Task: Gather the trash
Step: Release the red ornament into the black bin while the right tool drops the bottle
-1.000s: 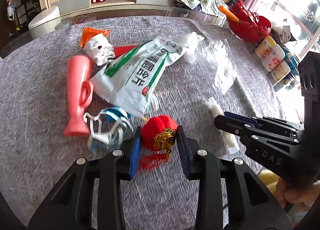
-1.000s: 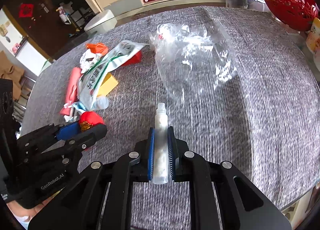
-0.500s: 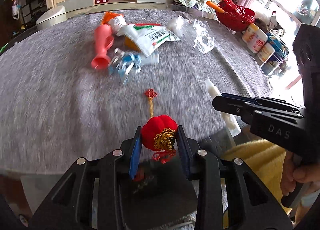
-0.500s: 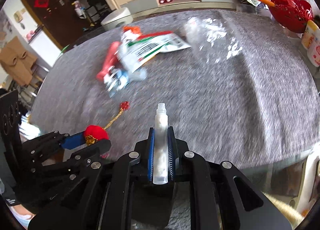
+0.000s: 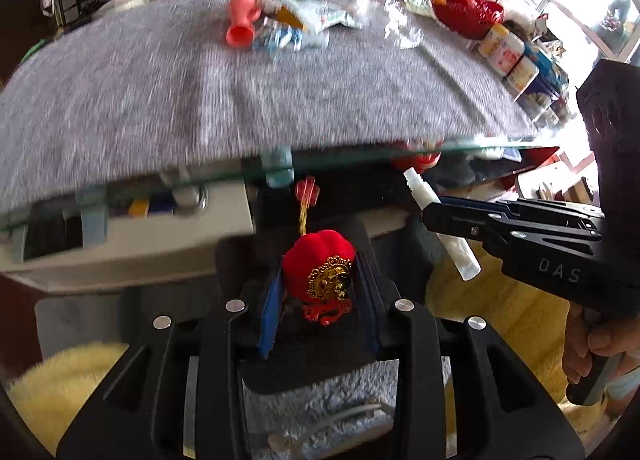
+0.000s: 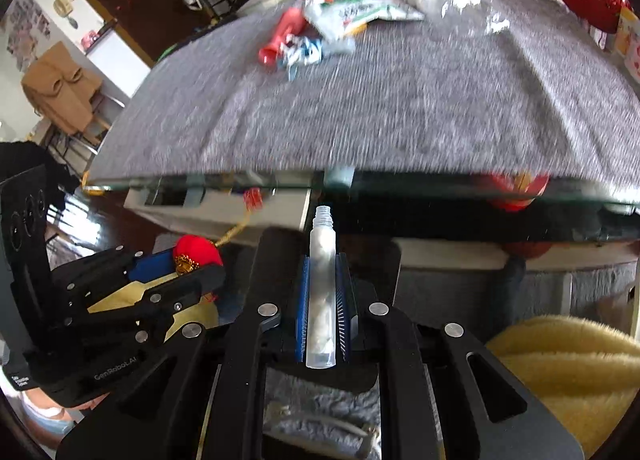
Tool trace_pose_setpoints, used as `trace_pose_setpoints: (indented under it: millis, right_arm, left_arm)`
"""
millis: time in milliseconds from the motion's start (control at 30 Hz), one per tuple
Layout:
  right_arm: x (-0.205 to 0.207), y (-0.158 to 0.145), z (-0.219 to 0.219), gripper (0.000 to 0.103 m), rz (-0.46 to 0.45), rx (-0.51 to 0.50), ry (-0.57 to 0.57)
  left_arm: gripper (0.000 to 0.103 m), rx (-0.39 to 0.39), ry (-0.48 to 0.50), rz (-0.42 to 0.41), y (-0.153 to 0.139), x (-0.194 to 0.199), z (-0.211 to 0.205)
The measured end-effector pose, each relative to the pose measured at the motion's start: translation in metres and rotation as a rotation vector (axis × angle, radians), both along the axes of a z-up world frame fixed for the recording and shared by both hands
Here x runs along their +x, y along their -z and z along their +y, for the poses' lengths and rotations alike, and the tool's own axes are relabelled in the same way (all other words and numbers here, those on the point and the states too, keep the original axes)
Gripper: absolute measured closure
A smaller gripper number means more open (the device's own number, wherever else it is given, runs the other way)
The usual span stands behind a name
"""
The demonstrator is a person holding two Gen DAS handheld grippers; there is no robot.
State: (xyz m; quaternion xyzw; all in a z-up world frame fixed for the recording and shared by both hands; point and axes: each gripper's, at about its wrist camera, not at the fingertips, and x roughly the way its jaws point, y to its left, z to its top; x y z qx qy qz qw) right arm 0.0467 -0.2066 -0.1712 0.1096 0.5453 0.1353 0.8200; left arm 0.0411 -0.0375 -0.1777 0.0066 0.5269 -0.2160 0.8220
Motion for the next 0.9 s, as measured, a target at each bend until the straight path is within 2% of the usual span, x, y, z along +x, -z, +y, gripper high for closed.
trace_pose_setpoints:
  millis: [300, 700, 800, 867, 900]
  right_arm:
    - [-0.008, 0.033, 0.005, 0.089, 0.104, 0.018, 0.025]
    - [-0.002, 0.04, 0.007, 0.086, 0.152, 0.058, 0.037]
    - [-0.001, 0.039, 0.003, 0.085, 0.151, 0.055, 0.055]
    - [0.0, 0.036, -0.001, 0.077, 0.146, 0.057, 0.065]
    - [0.0, 0.035, -0.003, 0.062, 0.138, 0.052, 0.073]
  left_arm:
    - [0.071, 0.011, -0.011, 0.125, 0.044, -0.018, 0.004]
    - [0.07, -0.01, -0.04, 0.164, 0.048, -0.015, 0.013]
    - [0.063, -0.006, -0.047, 0.161, 0.046, -0.012, 0.016]
    - [0.058, -0.003, -0.054, 0.156, 0.044, -0.012, 0.018]
    - [0.053, 0.002, -0.061, 0.153, 0.043, -0.012, 0.02]
